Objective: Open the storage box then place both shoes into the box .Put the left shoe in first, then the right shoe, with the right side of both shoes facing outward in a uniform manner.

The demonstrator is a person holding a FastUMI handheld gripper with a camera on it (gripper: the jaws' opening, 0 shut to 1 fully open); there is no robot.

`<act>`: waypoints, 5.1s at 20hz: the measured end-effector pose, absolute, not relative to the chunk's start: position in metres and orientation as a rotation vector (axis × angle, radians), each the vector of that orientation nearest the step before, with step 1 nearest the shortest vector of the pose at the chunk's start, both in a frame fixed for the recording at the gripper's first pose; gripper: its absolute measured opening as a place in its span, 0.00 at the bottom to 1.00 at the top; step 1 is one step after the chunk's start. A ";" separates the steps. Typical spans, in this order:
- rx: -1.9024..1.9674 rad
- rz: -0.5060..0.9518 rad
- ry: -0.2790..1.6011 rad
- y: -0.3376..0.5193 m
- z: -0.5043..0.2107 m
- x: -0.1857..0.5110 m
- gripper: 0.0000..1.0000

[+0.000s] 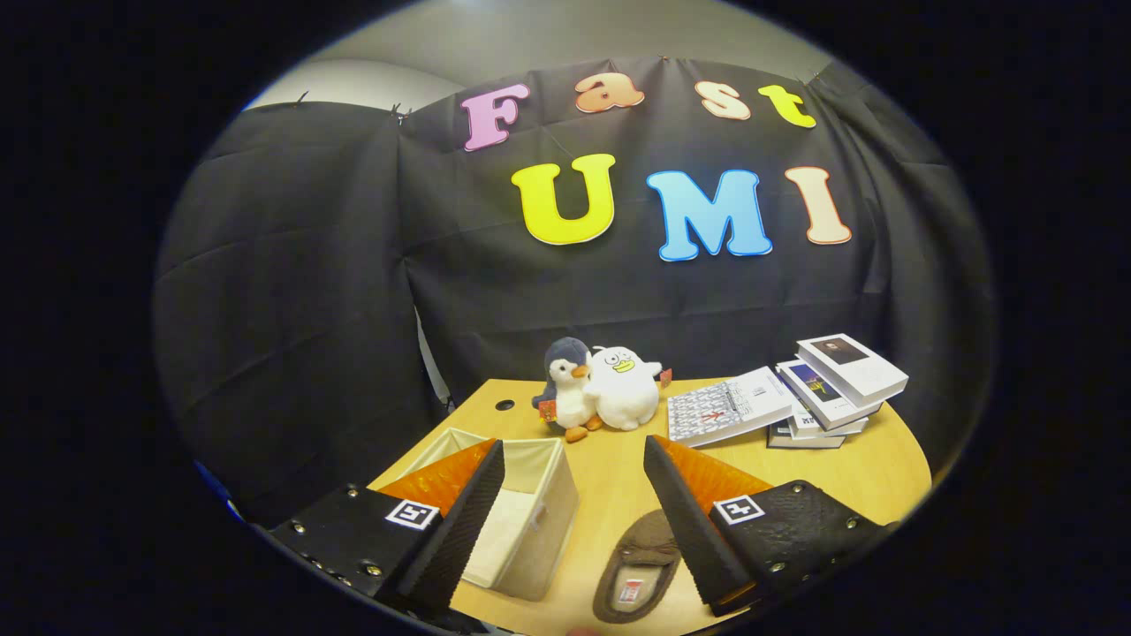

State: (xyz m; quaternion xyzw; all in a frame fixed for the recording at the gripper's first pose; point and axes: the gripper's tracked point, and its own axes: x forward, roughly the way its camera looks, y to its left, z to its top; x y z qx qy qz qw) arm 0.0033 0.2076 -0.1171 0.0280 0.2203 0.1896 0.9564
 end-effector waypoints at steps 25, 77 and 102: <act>-0.090 0.291 0.905 0.124 -0.347 -0.030 0.98; 0.468 0.303 0.912 0.365 -0.216 0.002 0.05; 0.266 0.466 0.723 0.346 -0.172 0.003 0.98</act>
